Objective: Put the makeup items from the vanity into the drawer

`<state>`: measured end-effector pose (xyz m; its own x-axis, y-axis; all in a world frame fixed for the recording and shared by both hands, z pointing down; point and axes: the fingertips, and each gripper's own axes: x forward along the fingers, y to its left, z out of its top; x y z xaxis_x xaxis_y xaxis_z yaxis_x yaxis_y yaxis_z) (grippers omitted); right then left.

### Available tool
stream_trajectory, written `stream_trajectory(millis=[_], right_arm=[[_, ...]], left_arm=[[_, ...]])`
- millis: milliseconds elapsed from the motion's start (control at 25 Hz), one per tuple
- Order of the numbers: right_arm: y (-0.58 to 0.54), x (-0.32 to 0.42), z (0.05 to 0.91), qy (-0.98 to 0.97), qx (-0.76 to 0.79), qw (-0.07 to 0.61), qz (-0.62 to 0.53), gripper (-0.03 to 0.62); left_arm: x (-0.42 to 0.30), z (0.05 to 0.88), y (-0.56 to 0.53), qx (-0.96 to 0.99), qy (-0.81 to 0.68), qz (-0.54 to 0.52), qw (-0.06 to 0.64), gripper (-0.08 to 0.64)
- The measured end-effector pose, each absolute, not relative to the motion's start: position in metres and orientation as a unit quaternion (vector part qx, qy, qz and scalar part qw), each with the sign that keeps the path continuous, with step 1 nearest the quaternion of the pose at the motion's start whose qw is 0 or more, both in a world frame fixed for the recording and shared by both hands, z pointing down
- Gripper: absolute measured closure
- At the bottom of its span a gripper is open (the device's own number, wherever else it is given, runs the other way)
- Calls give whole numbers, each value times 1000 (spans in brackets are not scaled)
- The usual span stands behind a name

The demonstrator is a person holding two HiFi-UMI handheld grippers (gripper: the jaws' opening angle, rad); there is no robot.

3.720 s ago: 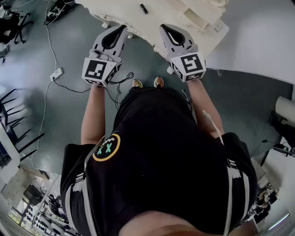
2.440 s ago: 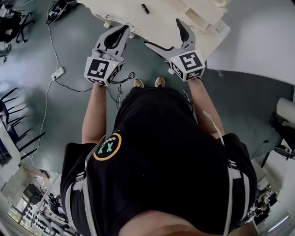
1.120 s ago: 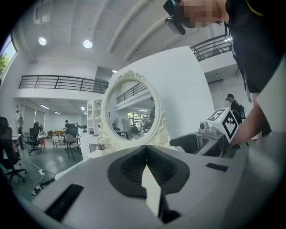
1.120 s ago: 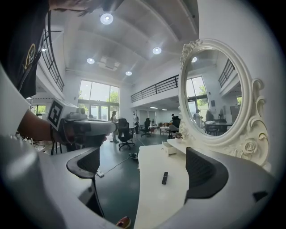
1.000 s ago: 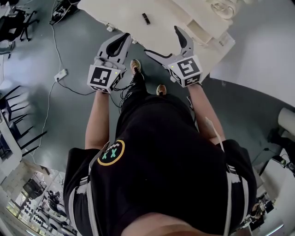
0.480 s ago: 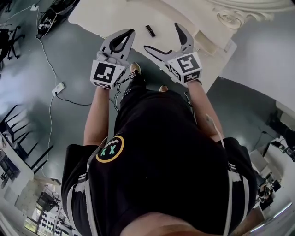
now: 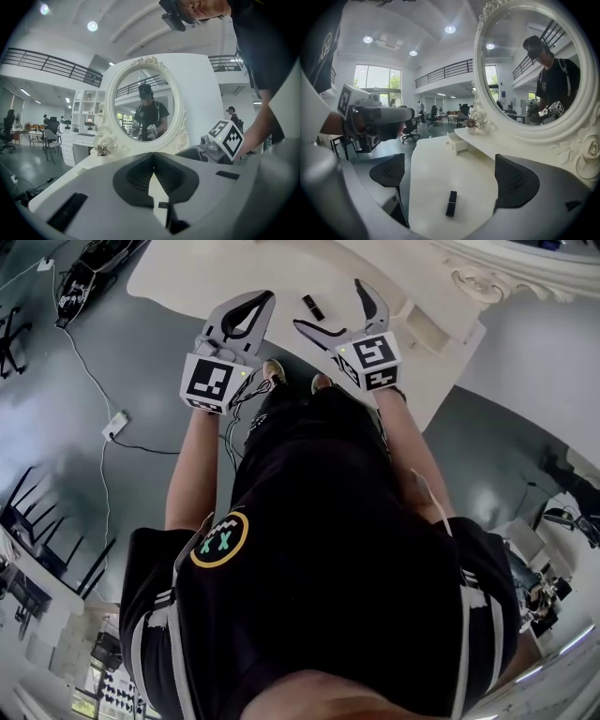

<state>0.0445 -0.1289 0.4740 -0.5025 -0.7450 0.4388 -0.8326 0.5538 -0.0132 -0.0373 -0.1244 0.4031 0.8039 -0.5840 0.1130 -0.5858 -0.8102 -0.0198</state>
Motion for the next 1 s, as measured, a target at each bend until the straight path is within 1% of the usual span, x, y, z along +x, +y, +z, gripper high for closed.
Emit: stream_trajectory(millis=[280,560,760,920,1000], right_arm=[[-144,54,548,-849,448,229,163,-8],[-143,57,615,-826,436,296,200,-2],[-142,61,641,-813,432,319,224,44],[-140,67,649,-804,440,327,231,105],[-140,64,646,-804,441,331,223,123]], left_arm=[[-25,410,-141,942,-327,74,11,540],[-23,406,-145,936,-341,88,16,540],[-20,406,-145,936,-339,90,13,540],[-18,408,-146,936,-339,94,14,540],[-19,407,-147,936,-339,95,14,540]])
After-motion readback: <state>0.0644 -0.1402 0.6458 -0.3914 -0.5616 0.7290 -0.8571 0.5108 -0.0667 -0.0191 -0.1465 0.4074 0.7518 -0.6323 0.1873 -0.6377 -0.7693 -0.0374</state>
